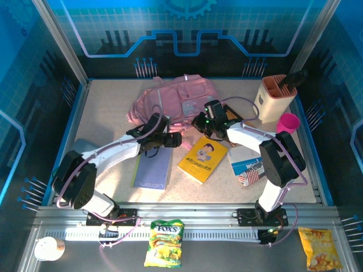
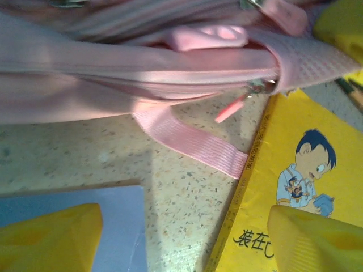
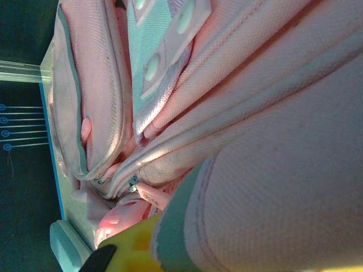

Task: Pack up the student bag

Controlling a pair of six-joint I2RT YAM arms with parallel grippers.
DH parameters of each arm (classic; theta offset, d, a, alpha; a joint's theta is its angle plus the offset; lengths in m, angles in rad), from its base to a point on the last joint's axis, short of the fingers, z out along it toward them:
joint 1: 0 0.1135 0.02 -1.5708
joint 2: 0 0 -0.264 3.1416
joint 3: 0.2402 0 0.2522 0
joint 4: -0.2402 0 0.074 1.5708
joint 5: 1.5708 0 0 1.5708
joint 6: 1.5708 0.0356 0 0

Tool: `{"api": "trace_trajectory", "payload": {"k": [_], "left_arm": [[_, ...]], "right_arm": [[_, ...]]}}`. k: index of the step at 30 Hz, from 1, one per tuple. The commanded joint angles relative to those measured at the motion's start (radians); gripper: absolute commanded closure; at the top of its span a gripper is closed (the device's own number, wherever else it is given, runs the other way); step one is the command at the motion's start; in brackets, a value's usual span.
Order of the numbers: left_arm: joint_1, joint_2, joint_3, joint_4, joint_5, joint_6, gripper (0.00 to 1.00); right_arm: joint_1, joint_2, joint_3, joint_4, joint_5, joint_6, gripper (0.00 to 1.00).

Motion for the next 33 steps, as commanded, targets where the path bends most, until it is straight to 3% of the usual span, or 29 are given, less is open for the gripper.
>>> {"api": "trace_trajectory", "payload": {"k": [1,8,12,27,33], "left_arm": [[-0.014,0.064,0.051,0.087,0.054,0.069,0.31],[-0.014,0.150,0.075,0.202,0.064,0.089,0.51],[-0.015,0.195,0.109,0.193,0.015,0.105,0.58],[-0.014,0.227,0.154,0.185,-0.034,0.216,0.54],[-0.013,0.197,0.117,0.226,-0.007,0.236,0.68]], "right_arm": [[0.008,0.002,0.060,0.049,-0.068,0.014,0.95],[0.008,0.011,0.062,0.069,-0.108,0.045,0.95],[0.006,0.006,0.054,0.077,-0.118,0.050,0.95],[-0.004,0.006,0.047,0.084,-0.149,0.054,0.95],[-0.006,0.006,0.045,0.084,-0.150,0.054,0.95]]}}
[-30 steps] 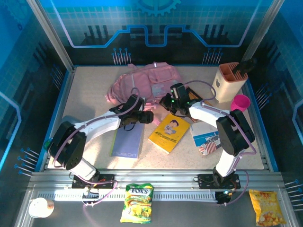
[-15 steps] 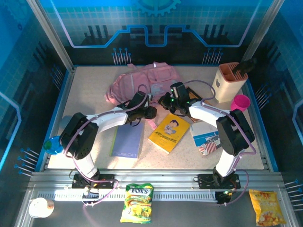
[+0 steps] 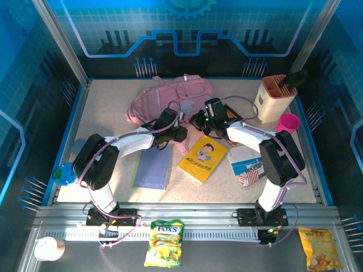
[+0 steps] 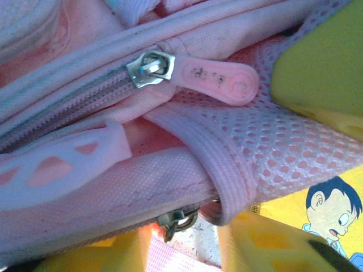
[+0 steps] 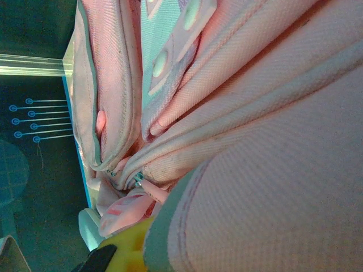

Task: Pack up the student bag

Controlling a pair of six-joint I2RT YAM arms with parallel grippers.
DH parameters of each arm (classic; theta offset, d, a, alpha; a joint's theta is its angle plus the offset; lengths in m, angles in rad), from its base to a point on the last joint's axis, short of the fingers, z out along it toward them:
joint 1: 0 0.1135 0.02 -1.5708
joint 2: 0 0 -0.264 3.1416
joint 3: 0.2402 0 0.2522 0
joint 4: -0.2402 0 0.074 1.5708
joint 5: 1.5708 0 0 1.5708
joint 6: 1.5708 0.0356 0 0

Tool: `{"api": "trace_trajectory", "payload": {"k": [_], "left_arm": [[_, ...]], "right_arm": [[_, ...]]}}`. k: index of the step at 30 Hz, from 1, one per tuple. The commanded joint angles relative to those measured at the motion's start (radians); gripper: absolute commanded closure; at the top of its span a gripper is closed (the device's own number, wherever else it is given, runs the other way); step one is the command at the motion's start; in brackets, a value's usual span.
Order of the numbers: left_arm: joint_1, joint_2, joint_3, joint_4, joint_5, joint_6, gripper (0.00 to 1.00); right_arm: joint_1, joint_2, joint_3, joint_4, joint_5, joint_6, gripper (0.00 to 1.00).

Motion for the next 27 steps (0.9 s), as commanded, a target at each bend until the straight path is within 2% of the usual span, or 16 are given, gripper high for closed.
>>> {"api": "trace_trajectory", "payload": {"k": [1,3,9,19,24,27], "left_arm": [[-0.006,-0.030,-0.009,0.046,-0.004,0.041,0.69],[-0.005,-0.031,-0.009,0.040,-0.012,0.045,0.74],[-0.005,-0.033,-0.021,0.039,-0.023,0.041,0.79],[-0.005,-0.046,-0.030,0.011,-0.090,0.012,0.94],[0.020,-0.095,-0.105,-0.021,-0.097,-0.016,0.96],[0.071,-0.148,-0.184,-0.016,-0.068,-0.053,0.96]], "right_arm": [[0.000,-0.001,0.025,0.065,-0.075,0.001,0.95],[0.000,0.002,0.031,0.066,-0.084,-0.004,0.95],[0.000,0.007,0.038,0.060,-0.088,-0.006,0.95],[-0.001,0.009,0.034,0.045,-0.075,-0.016,0.95],[-0.013,-0.004,0.029,0.011,-0.045,-0.045,0.95],[-0.024,-0.010,0.020,0.003,-0.037,-0.053,0.95]]}}
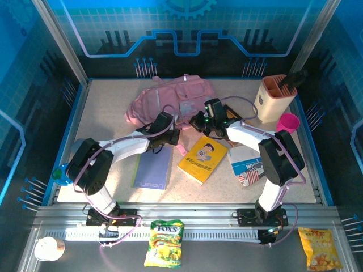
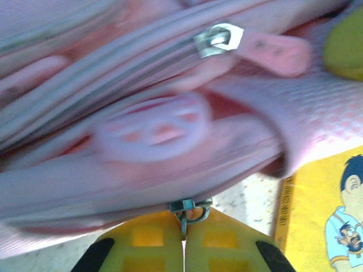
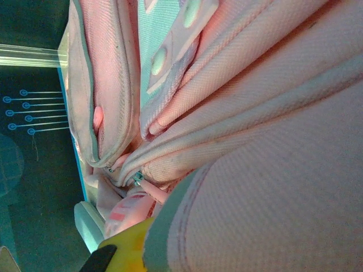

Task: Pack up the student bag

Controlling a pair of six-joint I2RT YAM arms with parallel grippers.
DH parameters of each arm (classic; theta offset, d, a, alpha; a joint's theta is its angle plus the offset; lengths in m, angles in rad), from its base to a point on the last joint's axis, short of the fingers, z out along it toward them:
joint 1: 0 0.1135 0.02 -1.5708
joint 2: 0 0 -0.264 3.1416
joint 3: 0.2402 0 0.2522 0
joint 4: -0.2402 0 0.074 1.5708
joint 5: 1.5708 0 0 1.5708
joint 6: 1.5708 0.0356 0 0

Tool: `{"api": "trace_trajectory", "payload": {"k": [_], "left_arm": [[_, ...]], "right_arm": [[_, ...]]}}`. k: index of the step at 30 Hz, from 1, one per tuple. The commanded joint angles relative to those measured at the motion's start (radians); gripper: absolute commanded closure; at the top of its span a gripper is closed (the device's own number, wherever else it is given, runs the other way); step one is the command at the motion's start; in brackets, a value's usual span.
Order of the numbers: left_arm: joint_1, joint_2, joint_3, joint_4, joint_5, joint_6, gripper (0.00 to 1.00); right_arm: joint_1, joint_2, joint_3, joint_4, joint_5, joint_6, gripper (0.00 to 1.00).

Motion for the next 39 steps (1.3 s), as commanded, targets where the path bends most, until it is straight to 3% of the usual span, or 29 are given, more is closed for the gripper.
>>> {"api": "trace_trajectory", "payload": {"k": [1,7,11,14,17,30,39], "left_arm": [[0.069,-0.081,-0.098,-0.014,0.010,-0.059,0.96],[0.195,-0.174,-0.232,0.086,0.127,-0.096,0.97],[0.206,-0.171,-0.228,0.110,0.173,-0.057,0.96],[0.206,-0.155,-0.218,0.121,0.197,-0.025,0.88],[0.206,-0.135,-0.206,0.124,0.197,0.001,0.82],[0.206,-0.134,-0.199,0.147,0.168,0.024,0.72],[0.206,-0.167,-0.206,0.163,0.143,0.011,0.71]], "right_arm": [[-0.022,-0.019,0.018,0.017,-0.015,-0.032,0.95],[-0.024,-0.019,0.018,0.015,-0.016,-0.038,0.95],[-0.024,-0.016,0.019,0.020,-0.025,-0.035,0.96],[-0.023,-0.017,0.021,0.023,-0.028,-0.033,0.95],[-0.023,-0.017,0.024,0.021,-0.031,-0.033,0.95],[-0.024,-0.011,0.028,0.021,-0.038,-0.030,0.96],[-0.024,-0.012,0.030,0.020,-0.043,-0.031,0.95]]}}
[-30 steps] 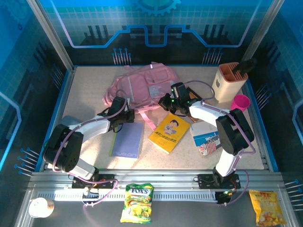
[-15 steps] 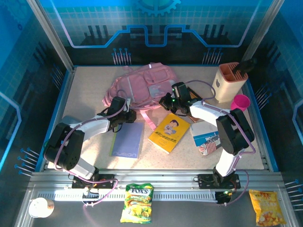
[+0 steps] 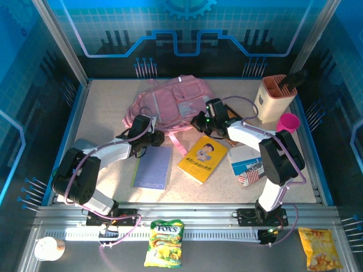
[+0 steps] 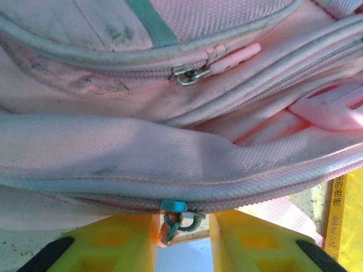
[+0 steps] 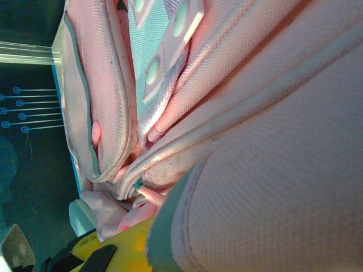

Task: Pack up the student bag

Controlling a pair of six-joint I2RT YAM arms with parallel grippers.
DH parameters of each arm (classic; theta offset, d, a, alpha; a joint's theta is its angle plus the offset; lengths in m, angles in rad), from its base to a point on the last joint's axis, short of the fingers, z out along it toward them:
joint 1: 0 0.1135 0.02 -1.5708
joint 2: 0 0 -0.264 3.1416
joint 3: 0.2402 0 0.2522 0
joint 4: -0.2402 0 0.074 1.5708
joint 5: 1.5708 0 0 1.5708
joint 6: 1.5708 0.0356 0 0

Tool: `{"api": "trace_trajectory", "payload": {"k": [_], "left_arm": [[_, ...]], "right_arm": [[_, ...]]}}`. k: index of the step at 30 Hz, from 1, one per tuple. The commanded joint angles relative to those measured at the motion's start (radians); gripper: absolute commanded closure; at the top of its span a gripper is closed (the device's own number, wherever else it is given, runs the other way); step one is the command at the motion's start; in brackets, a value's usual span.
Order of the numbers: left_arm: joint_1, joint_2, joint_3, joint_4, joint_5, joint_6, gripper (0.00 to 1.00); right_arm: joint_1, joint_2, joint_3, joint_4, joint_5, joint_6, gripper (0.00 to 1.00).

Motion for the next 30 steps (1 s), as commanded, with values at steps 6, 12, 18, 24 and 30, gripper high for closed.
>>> {"api": "trace_trajectory", "payload": {"k": [6,12,18,24,30], "left_arm": [[0.008,-0.031,0.024,0.032,-0.015,-0.003,0.76],[0.008,-0.006,0.042,-0.004,-0.053,0.001,0.85],[0.013,-0.026,0.075,-0.120,-0.108,-0.030,0.99],[0.013,-0.104,0.070,-0.264,-0.081,-0.041,1.00],[-0.023,-0.053,0.212,-0.433,0.043,-0.071,1.00]], "right_arm": [[-0.015,-0.011,0.036,0.026,-0.032,-0.015,0.96],[-0.015,-0.005,0.036,0.029,-0.037,-0.014,0.96],[-0.029,0.005,0.050,0.005,-0.040,-0.050,0.95],[-0.087,0.087,0.132,-0.016,-0.088,-0.124,0.94],[-0.122,0.226,0.302,-0.074,-0.086,-0.212,0.85]]}}
